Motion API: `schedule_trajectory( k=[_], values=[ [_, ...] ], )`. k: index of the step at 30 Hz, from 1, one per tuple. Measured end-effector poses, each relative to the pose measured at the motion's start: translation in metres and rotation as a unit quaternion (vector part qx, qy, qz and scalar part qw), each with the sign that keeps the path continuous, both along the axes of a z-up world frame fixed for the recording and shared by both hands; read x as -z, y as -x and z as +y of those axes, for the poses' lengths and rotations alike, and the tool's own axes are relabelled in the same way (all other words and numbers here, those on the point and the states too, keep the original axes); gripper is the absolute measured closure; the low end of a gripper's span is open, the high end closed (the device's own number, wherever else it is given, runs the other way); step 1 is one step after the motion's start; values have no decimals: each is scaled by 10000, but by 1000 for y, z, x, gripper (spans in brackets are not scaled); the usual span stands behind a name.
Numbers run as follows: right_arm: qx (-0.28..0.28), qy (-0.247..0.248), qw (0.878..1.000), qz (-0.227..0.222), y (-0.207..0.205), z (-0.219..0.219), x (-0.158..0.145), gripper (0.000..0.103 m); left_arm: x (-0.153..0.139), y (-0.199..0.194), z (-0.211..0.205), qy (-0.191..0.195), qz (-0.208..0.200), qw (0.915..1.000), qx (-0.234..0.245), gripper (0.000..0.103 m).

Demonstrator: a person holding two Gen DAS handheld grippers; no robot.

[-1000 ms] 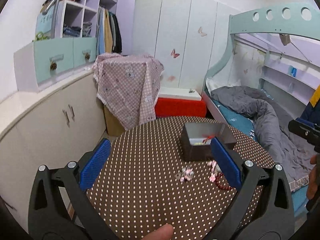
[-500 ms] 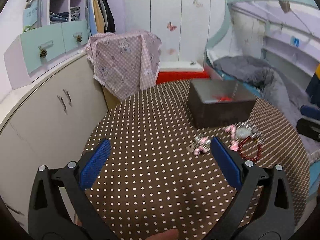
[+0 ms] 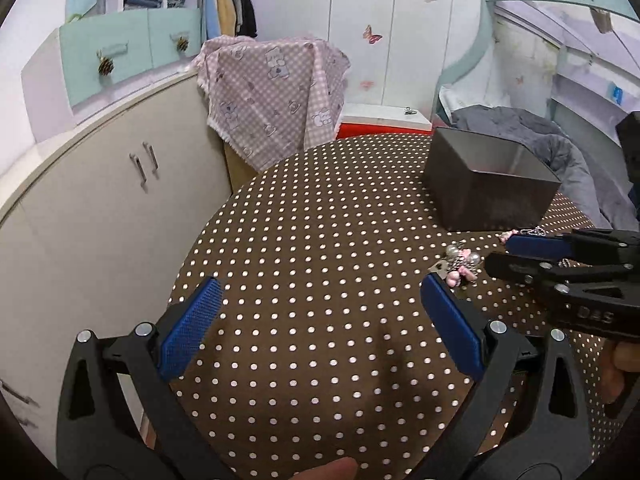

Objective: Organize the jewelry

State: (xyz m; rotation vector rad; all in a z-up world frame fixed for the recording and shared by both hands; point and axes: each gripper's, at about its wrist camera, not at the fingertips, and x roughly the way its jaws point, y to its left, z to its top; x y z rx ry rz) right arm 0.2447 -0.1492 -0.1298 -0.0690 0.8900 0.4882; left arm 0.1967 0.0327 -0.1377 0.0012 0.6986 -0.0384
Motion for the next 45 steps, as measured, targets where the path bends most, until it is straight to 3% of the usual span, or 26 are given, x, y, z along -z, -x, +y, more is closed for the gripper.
schedule_trajectory(
  k=[4,5,13,19,28,29,30,33,36,43,45],
  values=[
    [-101,60,9998,169,-8,5,11,93,4,-2,1,58,65,10000,20,6],
    [-101,29,9998,179,-9,5,13,95,4,-2,1,66,61,10000,31,6],
    [-44,-558,9984,-68,12,-27,-14,95,2,-4,-9,13,59,9999,142,6],
    [17,-880,9957,-295,32,-57,-38,95,-2,-13,-39,-180,74,9983,549,6],
    [155,-864,9958,-254,38,-73,-26,95,18,-44,-84,-671,543,9911,1010,7],
    [165,-866,9958,-238,37,-73,-25,95,20,-48,-86,-639,610,9905,1054,10],
    [175,-881,9957,-215,37,-73,-23,95,21,-52,-87,-587,674,9900,1090,21],
    [192,-927,9953,-187,38,-78,-20,95,25,-58,-83,-219,875,9882,1234,72],
    [199,-927,9953,-186,40,-80,-19,95,22,-53,-76,-55,828,9873,1357,88],
    [197,-962,9950,-174,41,-85,-17,95,18,-32,-57,190,719,9867,1445,89],
    [194,-954,9951,-165,42,-83,-16,95,17,-33,-54,88,685,9888,1326,88]
  ],
)
